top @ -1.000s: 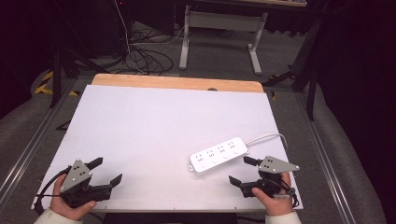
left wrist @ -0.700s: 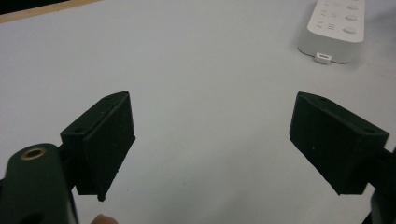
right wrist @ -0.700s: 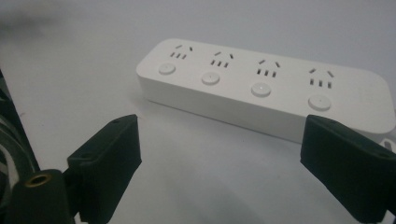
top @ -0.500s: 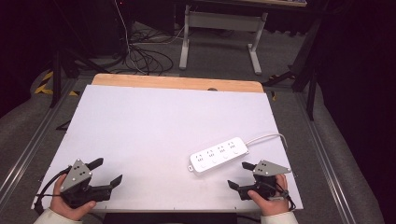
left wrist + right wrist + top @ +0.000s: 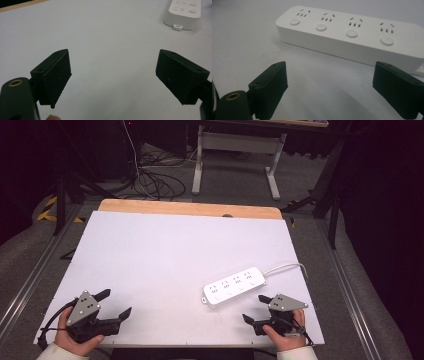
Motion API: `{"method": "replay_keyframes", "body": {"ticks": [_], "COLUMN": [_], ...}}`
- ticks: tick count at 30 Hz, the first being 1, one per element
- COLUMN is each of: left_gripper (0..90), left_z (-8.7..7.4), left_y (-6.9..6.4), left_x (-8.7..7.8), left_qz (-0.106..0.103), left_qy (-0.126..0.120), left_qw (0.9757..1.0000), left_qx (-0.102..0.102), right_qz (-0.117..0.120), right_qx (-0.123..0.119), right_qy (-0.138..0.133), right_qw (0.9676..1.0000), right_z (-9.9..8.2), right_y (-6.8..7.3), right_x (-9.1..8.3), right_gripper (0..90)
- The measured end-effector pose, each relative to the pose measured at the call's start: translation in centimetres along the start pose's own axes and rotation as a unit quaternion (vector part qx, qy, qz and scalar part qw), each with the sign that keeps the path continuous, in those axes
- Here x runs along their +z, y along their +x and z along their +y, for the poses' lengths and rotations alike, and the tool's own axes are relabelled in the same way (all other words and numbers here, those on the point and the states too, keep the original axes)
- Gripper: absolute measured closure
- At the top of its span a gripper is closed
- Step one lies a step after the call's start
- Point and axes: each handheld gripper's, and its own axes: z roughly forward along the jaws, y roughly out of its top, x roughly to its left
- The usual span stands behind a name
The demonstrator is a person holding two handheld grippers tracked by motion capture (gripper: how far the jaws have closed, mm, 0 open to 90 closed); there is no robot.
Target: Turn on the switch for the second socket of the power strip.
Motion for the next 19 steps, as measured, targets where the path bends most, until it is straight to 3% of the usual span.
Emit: {"method": "replay_keyframes", "body": {"ticks": [5, 19], "left_gripper": [13.2, 11.6], "left_z": [-0.01, -0.13], "left_y": [0.01, 0.08], "left_x": [0.04, 0.25], "left_qz": [0.003, 0.011], "left_qy": [0.001, -0.001], "left_qw": [1.0, 0.9999], "left_qx": [-0.001, 0.011], "right_qz": [-0.01, -0.02], "right_qx": [0.006, -0.008], "right_qy": [-0.007, -0.015], "right_qw": [0.9999, 0.9996], "right_z": [0.09, 0.19], "right_y": [-0.13, -0.13], "right_x": [-0.36, -0.58], "right_gripper": [12.8, 12.8]}}
